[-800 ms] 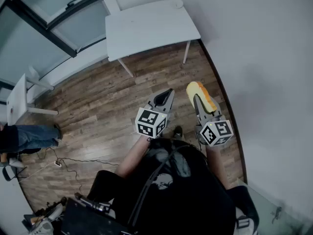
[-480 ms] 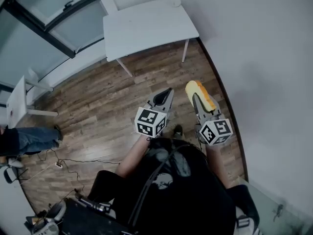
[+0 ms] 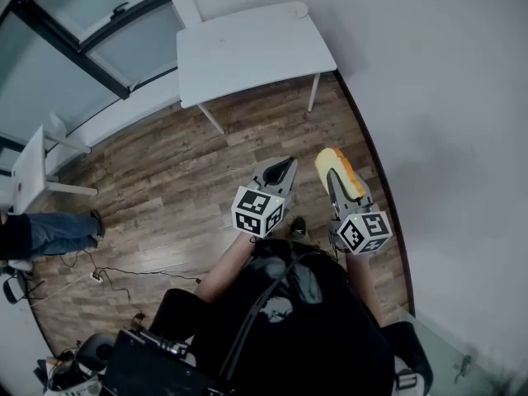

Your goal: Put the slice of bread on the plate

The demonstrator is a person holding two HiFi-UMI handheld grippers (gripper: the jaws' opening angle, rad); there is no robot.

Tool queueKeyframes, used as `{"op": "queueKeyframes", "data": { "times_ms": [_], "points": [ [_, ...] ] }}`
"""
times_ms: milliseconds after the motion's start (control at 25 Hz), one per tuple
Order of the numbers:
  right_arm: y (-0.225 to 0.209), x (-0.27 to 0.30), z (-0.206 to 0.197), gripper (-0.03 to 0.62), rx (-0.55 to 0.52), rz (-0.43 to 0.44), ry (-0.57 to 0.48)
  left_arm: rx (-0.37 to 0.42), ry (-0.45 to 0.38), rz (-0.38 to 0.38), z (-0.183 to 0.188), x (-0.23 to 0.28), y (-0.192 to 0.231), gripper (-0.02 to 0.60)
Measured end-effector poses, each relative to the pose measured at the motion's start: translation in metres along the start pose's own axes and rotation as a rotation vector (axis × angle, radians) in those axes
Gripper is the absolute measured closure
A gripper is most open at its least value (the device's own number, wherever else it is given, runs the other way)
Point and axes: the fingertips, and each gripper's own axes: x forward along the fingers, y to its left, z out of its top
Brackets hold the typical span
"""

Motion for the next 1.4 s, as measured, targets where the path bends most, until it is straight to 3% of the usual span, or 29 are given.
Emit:
{"op": "queueKeyframes", "data": {
  "times_ms": [360, 680, 1400],
  "points": [
    [-0.037, 0.009, 0.007, 0.497, 0.018, 0.061, 0.036, 0.005, 0.007, 0.038, 0.001, 0.035, -0.013, 0.575],
    [-0.056, 0.04, -0.002, 0.497, 0.059, 0.086, 0.078, -0.02, 0.028, 0.082, -0.005, 0.054, 0.011, 0.575],
    [-0.07, 0.219, 0.059, 0.497, 0.023, 0.038, 0.068, 0.014, 0.05, -0.07, 0.068, 0.151, 0.145, 0.575]
  ]
}}
